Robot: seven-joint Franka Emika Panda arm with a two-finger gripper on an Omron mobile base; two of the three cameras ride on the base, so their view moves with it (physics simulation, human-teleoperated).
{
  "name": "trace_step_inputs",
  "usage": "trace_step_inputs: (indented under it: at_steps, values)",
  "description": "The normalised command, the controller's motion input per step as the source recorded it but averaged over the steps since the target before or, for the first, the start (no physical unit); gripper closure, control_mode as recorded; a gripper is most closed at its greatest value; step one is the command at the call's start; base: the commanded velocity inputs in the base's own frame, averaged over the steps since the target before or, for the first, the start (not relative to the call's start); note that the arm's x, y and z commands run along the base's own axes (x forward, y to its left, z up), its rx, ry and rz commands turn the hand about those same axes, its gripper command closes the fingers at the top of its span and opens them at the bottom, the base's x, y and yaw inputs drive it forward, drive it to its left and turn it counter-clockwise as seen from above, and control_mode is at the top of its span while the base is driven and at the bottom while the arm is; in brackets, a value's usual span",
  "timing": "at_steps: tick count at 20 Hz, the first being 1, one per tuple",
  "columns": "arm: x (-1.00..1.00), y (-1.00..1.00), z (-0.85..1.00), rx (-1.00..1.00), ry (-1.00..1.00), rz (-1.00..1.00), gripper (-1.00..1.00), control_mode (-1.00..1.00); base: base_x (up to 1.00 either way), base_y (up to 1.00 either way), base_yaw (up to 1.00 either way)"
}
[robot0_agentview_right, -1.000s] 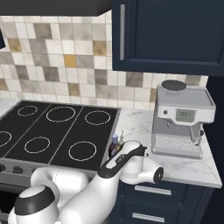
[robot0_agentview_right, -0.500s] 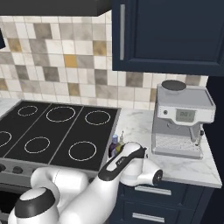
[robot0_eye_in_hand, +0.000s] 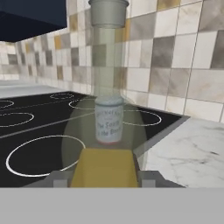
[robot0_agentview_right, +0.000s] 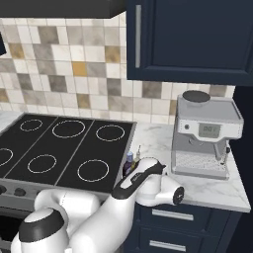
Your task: Take 2 condiments from the cabinet and move them on the counter near the stove.Make sure the condiments are lined up with each other, next to each other.
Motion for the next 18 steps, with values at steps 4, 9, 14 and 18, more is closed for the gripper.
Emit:
trace_step_inputs:
  at_steps: [4,9,14,18]
  values:
    - [0.0,0.04,-0.08,0.0,0.0,0.0,1.0,-1.0,0.0,0.0,0.0]
    - [0.02,0.1,-0.08,0.0,0.0,0.0,1.0,-1.0,0.0,0.0,0.0]
    - [0.09,0.16,-0.14,0.0,0.0,0.0,1.0,-1.0,0.0,0.0,0.0]
    - [0.07,0.1,-0.21,0.0,0.0,0.0,1.0,-1.0,0.0,0.0,0.0]
